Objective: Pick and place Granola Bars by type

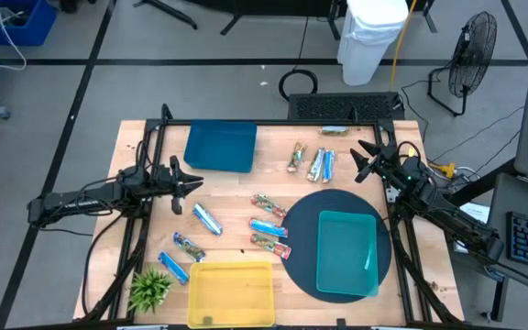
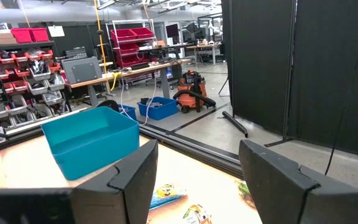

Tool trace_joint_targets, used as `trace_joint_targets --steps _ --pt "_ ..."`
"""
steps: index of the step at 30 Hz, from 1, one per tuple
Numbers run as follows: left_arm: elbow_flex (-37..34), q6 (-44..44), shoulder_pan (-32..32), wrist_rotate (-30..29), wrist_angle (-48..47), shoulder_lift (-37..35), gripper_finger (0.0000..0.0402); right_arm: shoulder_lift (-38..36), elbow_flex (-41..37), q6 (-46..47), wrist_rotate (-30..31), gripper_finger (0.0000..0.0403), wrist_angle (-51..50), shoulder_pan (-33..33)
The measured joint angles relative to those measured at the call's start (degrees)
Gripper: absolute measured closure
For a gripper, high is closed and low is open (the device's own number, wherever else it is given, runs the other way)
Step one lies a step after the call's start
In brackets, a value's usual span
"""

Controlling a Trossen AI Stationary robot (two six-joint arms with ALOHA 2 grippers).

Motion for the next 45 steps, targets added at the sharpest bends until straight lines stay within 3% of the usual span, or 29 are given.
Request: trace_joint_targets --steps 9,18,23,29,33,40,45 --pt "0.0 0.0 0.0 0.0 0.0 0.0 0.0332 0.0 0.0 0.0 0.0 0.0186 1.0 0.0" --pt "0.0 0.0 0.0 0.0 0.0 0.0 0.0332 0.0 0.0 2.9 0.5 0.0186 12.5 0.0" --pt "0.0 0.0 0.0 0.0 0.0 0.0 0.0332 0.0 0.0 3.1 10.5 0.0185 10.6 0.0" --pt "0.0 0.0 0.0 0.0 0.0 0.0 0.0332 0.1 0.0 6.4 12.9 0.0185 8.5 0.0" --pt "0.0 0.0 0.0 0.0 0.0 0.0 0.0332 0.1 0.0 6.8 19.5 0.0188 6.8 0.0" --pt "0.0 0.0 0.0 0.0 0.0 0.0 0.0332 0.3 0.0 7.5 21.3 0.0189 2.8 0.0" --pt "0.0 0.0 0.0 0.0 0.0 0.0 0.0332 1.2 0.0 7.5 19.3 0.019 2.5 0.0"
